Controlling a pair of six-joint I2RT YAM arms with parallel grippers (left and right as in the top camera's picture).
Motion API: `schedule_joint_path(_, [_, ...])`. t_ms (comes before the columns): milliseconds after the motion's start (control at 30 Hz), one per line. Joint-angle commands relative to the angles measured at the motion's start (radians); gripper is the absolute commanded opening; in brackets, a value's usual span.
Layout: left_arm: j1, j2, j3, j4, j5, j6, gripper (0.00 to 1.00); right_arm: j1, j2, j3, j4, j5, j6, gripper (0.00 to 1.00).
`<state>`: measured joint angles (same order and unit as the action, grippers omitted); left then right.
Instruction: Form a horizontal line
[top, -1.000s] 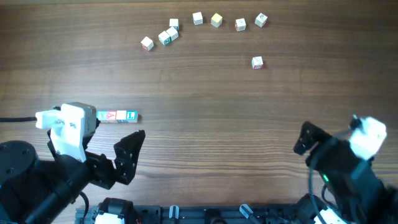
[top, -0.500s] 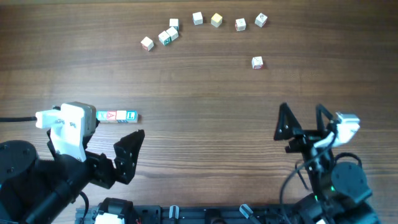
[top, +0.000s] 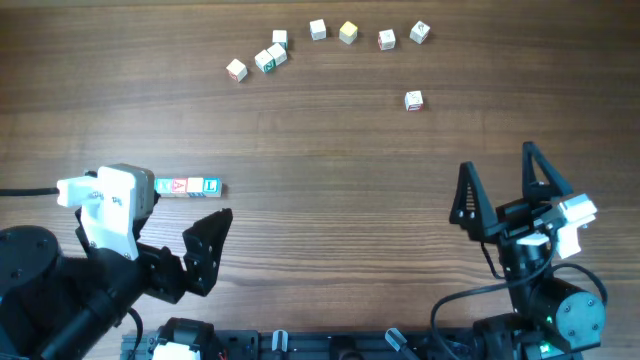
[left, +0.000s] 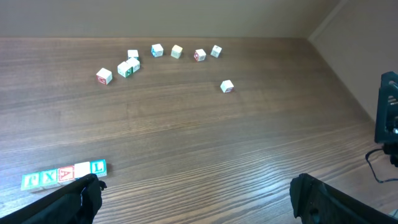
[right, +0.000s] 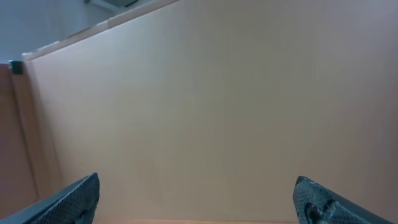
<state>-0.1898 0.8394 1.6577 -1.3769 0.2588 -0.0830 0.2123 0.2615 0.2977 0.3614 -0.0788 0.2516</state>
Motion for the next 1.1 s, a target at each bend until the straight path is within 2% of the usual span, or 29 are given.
schedule_joint_path(0, [-0.006, 0.002, -0.003, 0.002, 0.001, 0.020, 1.00, -0.005, -0.090, -0.013, -0.025, -0.040, -0.048, 1.00])
schedule_joint_path(233, [-0.006, 0.002, -0.003, 0.002, 0.001, 0.020, 1.00, -0.075, -0.260, -0.053, -0.022, -0.049, -0.065, 1.00])
schedule_joint_path(467, [-0.006, 0.002, -0.003, 0.002, 0.001, 0.020, 1.00, -0.116, -0.258, -0.158, 0.002, -0.048, -0.057, 1.00])
schedule_joint_path(633, [-0.006, 0.002, -0.003, 0.002, 0.001, 0.020, 1.00, -0.167, -0.258, -0.286, 0.079, -0.048, 0.038, 1.00])
schedule_joint_path(867, [-0.006, 0.002, -0.003, 0.002, 0.001, 0.020, 1.00, -0.183, -0.259, -0.293, -0.006, 0.046, 0.037, 1.00])
schedule_joint_path(1067, [-0.006, 0.002, -0.003, 0.002, 0.001, 0.020, 1.00, -0.184, -0.259, -0.293, -0.220, 0.087, 0.036, 1.00])
